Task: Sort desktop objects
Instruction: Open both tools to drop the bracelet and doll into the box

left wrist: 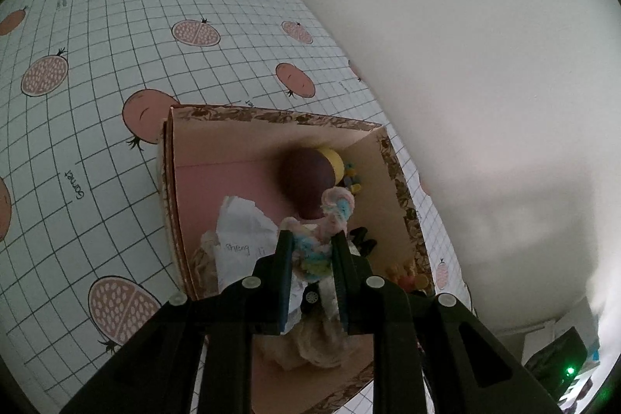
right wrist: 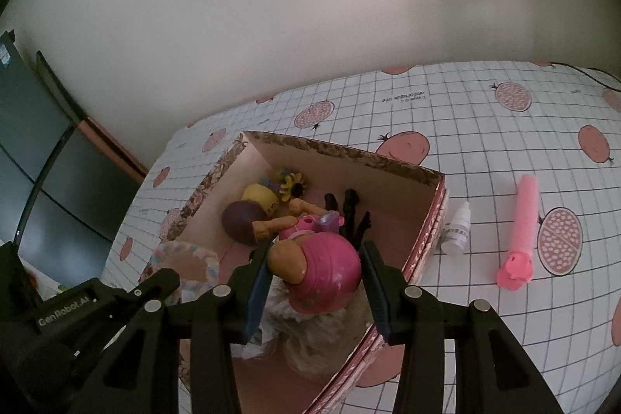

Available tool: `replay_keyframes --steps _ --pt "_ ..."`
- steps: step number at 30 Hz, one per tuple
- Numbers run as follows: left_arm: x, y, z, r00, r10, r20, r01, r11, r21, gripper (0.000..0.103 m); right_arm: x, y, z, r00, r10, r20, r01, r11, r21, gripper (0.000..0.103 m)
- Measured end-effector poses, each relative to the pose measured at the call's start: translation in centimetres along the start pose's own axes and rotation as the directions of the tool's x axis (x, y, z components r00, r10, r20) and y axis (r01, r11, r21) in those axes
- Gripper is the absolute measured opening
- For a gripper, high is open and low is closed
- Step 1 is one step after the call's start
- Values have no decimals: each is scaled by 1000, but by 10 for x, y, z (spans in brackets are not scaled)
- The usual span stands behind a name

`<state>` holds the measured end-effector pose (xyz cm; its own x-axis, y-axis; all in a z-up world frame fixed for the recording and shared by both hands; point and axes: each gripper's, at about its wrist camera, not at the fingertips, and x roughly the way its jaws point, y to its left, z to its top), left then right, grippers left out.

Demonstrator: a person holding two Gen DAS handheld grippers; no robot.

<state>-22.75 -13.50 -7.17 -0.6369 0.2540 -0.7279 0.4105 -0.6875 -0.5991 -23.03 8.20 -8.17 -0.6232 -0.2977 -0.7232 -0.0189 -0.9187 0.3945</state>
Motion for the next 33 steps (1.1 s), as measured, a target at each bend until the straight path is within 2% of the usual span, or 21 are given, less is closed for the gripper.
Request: replay_keyframes --steps 26,27,30,33 --pt "0 -1 -1 1000 10 -4 -10 1000 5 21 0 4 1 1000 10 -1 -10 1000 -15 50" --pt "1 -1 -1 1000 9 -5 -9 1000 4 22 1 5 0 1000 12 -4 -12 1000 -19 50" --pt "2 -1 -2 1000 9 -11 -9 1000 -3 37 3 7 -1 1000 6 -14 -6 1000 -27 50" --pt "1 -1 -2 1000 10 -9 -10 1000 -3 39 4 6 -1 1000 8 -19 -9 1000 -25 50"
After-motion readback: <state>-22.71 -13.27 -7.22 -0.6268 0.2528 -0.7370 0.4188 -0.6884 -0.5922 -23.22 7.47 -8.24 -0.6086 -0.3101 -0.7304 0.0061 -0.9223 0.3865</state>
